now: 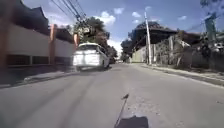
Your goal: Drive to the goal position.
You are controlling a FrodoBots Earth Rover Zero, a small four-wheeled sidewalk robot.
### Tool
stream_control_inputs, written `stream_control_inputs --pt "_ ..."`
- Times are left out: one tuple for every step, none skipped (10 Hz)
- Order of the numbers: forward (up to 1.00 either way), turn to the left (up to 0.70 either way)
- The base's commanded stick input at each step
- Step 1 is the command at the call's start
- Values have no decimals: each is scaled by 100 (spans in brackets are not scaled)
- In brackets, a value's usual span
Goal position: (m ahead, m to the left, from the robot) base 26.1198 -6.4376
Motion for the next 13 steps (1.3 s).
stream_control_inputs --pt "100 -38" --pt "100 -25" --pt "100 -3" --pt "100 -2" --pt "100 -2" --pt "100 -2" --pt "100 -2" --pt "100 -2" --pt "100 -1" --pt "100 0" --pt "100 0" --pt "100 0" --pt "100 -19"
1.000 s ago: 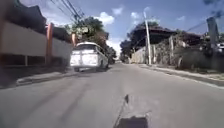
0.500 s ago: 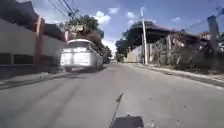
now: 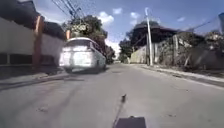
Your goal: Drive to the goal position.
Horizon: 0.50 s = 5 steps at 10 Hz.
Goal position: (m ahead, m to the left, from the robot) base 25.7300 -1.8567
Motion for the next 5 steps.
stream_control_inputs --pt "100 -38" --pt "100 -39" --pt "100 -39" --pt "100 -39" --pt "100 -37"
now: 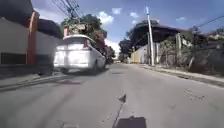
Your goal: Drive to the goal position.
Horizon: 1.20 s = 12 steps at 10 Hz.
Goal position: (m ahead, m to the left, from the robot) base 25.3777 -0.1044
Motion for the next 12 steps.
stream_control_inputs --pt "100 -24" --pt "100 -9" --pt "100 -5" --pt "100 -5" --pt "100 -5" --pt "100 -4" --pt "100 -3" --pt "100 -2" --pt "100 -2" --pt "100 -5" --pt "100 -31" --pt "100 -40"
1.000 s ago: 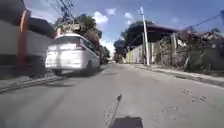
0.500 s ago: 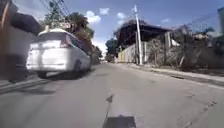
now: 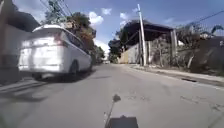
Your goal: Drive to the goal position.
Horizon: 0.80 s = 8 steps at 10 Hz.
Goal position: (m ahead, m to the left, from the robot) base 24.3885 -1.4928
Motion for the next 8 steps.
stream_control_inputs --pt "100 -40" --pt "100 -40" --pt "100 -40" --pt "100 -33" --pt "100 -16" --pt "100 -4" --pt "100 -2" --pt "100 0"
